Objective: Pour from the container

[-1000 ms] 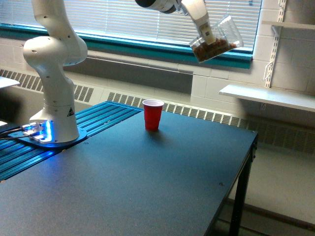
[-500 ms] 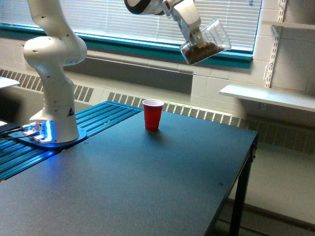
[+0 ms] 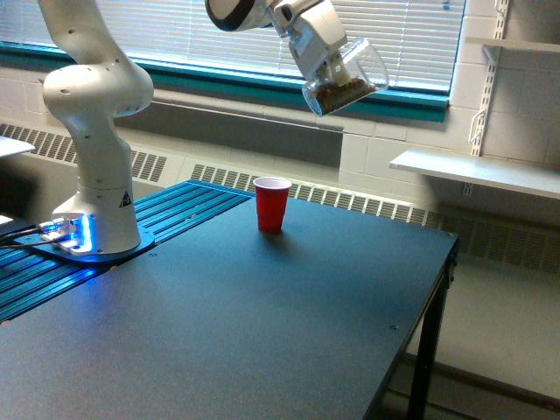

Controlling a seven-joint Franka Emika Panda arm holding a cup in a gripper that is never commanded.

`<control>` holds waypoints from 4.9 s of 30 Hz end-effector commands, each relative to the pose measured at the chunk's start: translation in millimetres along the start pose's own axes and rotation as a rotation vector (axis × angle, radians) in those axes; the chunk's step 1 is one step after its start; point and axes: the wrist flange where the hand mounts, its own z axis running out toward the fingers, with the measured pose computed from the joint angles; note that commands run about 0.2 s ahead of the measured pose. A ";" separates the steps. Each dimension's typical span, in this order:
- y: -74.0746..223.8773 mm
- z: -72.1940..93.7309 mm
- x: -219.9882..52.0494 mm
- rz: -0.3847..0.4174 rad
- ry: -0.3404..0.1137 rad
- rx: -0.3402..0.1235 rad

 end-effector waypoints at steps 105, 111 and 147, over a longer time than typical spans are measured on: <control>-141.5 4.2 -207.2 -0.820 -0.307 0.188; -141.7 5.6 -212.9 -0.850 -0.324 0.182; -140.7 11.2 -252.4 -0.972 -0.425 0.129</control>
